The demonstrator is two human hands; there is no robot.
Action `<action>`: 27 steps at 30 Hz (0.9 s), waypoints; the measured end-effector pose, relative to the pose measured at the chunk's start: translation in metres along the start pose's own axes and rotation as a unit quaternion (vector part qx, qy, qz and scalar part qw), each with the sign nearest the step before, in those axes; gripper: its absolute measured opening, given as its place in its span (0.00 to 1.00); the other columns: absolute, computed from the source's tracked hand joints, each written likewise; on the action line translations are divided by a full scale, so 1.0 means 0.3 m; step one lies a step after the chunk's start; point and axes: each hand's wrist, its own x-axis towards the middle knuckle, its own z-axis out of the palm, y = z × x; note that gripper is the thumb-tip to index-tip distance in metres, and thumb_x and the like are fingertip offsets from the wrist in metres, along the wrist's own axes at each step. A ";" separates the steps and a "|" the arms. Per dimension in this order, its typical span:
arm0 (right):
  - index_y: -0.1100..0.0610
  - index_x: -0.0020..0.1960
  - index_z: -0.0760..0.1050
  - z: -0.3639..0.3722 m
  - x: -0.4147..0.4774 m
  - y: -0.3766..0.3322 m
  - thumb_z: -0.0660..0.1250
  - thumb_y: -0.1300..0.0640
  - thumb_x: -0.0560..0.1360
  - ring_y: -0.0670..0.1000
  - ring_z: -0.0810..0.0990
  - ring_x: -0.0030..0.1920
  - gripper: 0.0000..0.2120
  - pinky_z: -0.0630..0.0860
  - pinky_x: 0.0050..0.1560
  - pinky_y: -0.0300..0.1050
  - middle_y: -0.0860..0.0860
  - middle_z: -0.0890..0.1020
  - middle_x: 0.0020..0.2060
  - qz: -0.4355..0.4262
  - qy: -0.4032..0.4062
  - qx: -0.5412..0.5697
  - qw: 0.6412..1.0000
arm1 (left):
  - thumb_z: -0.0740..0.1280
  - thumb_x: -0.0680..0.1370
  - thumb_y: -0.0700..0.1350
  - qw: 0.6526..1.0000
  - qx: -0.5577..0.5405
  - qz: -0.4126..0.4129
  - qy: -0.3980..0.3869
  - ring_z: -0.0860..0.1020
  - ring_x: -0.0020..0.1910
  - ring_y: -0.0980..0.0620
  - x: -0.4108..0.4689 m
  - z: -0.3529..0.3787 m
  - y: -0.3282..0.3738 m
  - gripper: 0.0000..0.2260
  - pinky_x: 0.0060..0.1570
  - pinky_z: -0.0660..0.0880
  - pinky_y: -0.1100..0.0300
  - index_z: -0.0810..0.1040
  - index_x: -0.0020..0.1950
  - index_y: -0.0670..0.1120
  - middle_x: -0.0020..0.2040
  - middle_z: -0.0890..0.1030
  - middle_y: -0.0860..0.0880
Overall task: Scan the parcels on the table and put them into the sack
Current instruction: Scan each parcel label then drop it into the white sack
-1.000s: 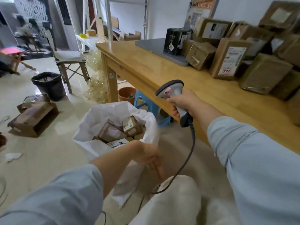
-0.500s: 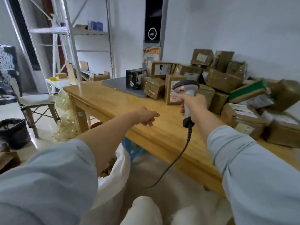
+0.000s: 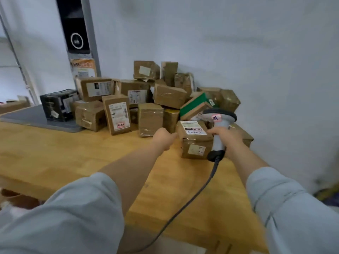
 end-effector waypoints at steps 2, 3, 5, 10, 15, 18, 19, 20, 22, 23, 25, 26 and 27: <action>0.63 0.62 0.72 -0.023 0.043 0.027 0.79 0.54 0.61 0.61 0.80 0.49 0.34 0.79 0.52 0.60 0.60 0.80 0.53 0.014 -0.015 0.029 0.999 | 0.62 0.81 0.49 1.000 -0.007 -0.007 -0.017 0.75 0.45 0.46 0.026 0.063 0.020 0.17 0.47 0.75 0.53 0.74 0.63 0.37 0.48 0.78 0.41; 0.63 0.62 0.72 -0.026 0.050 0.034 0.78 0.55 0.62 0.61 0.81 0.49 0.32 0.79 0.52 0.59 0.60 0.81 0.52 0.014 -0.022 0.039 0.999 | 0.60 0.81 0.50 1.000 -0.013 -0.010 -0.023 0.76 0.50 0.44 0.037 0.088 0.027 0.18 0.50 0.74 0.51 0.73 0.64 0.38 0.54 0.78 0.39; 0.62 0.61 0.73 -0.021 0.054 0.049 0.77 0.57 0.65 0.61 0.81 0.48 0.28 0.80 0.51 0.58 0.60 0.81 0.50 0.015 -0.045 0.051 0.998 | 0.58 0.82 0.51 0.999 -0.022 -0.017 -0.027 0.75 0.60 0.40 0.052 0.125 0.037 0.19 0.57 0.73 0.48 0.72 0.65 0.39 0.61 0.76 0.38; 0.58 0.60 0.73 0.011 0.052 0.067 0.78 0.56 0.64 0.60 0.81 0.49 0.27 0.80 0.51 0.56 0.58 0.81 0.50 0.005 -0.089 0.049 0.995 | 0.57 0.83 0.51 0.994 -0.102 -0.044 -0.012 0.75 0.59 0.44 0.081 0.139 0.013 0.18 0.58 0.74 0.50 0.69 0.68 0.41 0.62 0.77 0.42; 0.56 0.57 0.73 0.068 -0.027 0.093 0.74 0.58 0.70 0.56 0.80 0.46 0.18 0.77 0.41 0.48 0.55 0.80 0.47 -0.010 -0.140 0.027 0.990 | 0.63 0.81 0.50 0.972 -0.197 -0.130 0.000 0.72 0.63 0.45 0.058 0.034 -0.048 0.20 0.61 0.70 0.49 0.68 0.70 0.44 0.65 0.75 0.44; 0.55 0.57 0.75 0.131 -0.080 0.089 0.74 0.59 0.70 0.55 0.80 0.45 0.17 0.76 0.39 0.46 0.54 0.81 0.46 -0.024 -0.160 0.038 0.986 | 0.71 0.75 0.52 0.958 -0.230 -0.173 -0.008 0.67 0.68 0.41 0.012 -0.075 -0.099 0.30 0.61 0.69 0.45 0.65 0.73 0.46 0.70 0.68 0.41; 0.55 0.55 0.75 0.155 -0.098 0.087 0.74 0.60 0.69 0.54 0.80 0.45 0.16 0.76 0.39 0.46 0.54 0.81 0.46 -0.029 -0.165 0.044 0.985 | 0.72 0.74 0.52 0.952 -0.245 -0.181 -0.018 0.68 0.67 0.40 0.000 -0.115 -0.118 0.33 0.56 0.71 0.46 0.63 0.74 0.46 0.71 0.67 0.39; 0.54 0.52 0.75 0.180 -0.117 0.083 0.74 0.60 0.69 0.54 0.79 0.44 0.14 0.76 0.39 0.45 0.54 0.81 0.45 -0.035 -0.170 0.052 0.983 | 0.73 0.73 0.51 0.947 -0.264 -0.181 -0.032 0.71 0.63 0.39 -0.020 -0.155 -0.128 0.34 0.49 0.73 0.49 0.61 0.75 0.46 0.68 0.68 0.37; 0.53 0.49 0.75 0.227 -0.154 0.079 0.74 0.61 0.69 0.53 0.79 0.43 0.12 0.75 0.38 0.45 0.53 0.80 0.43 -0.047 -0.178 0.058 0.981 | 0.72 0.74 0.48 0.944 -0.280 -0.168 -0.052 0.76 0.48 0.42 -0.055 -0.229 -0.150 0.30 0.39 0.72 0.52 0.63 0.72 0.43 0.55 0.74 0.35; 0.54 0.50 0.75 0.250 -0.173 0.075 0.74 0.60 0.69 0.53 0.79 0.42 0.13 0.74 0.38 0.45 0.53 0.80 0.43 -0.051 -0.184 0.056 0.980 | 0.72 0.74 0.47 0.948 -0.270 -0.162 -0.050 0.75 0.44 0.43 -0.066 -0.264 -0.163 0.26 0.39 0.72 0.52 0.66 0.68 0.44 0.49 0.74 0.37; 0.56 0.54 0.76 0.298 -0.203 0.064 0.74 0.61 0.69 0.53 0.79 0.41 0.15 0.75 0.37 0.45 0.53 0.81 0.42 -0.058 -0.196 0.064 0.977 | 0.72 0.73 0.44 0.955 -0.259 -0.141 -0.035 0.76 0.47 0.44 -0.078 -0.340 -0.196 0.22 0.46 0.74 0.50 0.68 0.64 0.43 0.48 0.75 0.39; 0.56 0.55 0.77 0.321 -0.218 0.057 0.74 0.62 0.69 0.53 0.80 0.40 0.16 0.75 0.38 0.45 0.53 0.82 0.42 -0.062 -0.200 0.075 0.975 | 0.73 0.72 0.43 0.958 -0.254 -0.130 -0.026 0.76 0.50 0.44 -0.082 -0.379 -0.216 0.23 0.50 0.74 0.50 0.70 0.64 0.42 0.50 0.77 0.40; 0.56 0.54 0.77 0.346 -0.234 0.049 0.74 0.63 0.69 0.54 0.81 0.40 0.15 0.76 0.38 0.45 0.53 0.82 0.42 -0.065 -0.203 0.084 0.973 | 0.74 0.71 0.42 0.962 -0.246 -0.120 -0.012 0.77 0.52 0.45 -0.079 -0.418 -0.236 0.24 0.56 0.74 0.49 0.71 0.64 0.40 0.52 0.78 0.41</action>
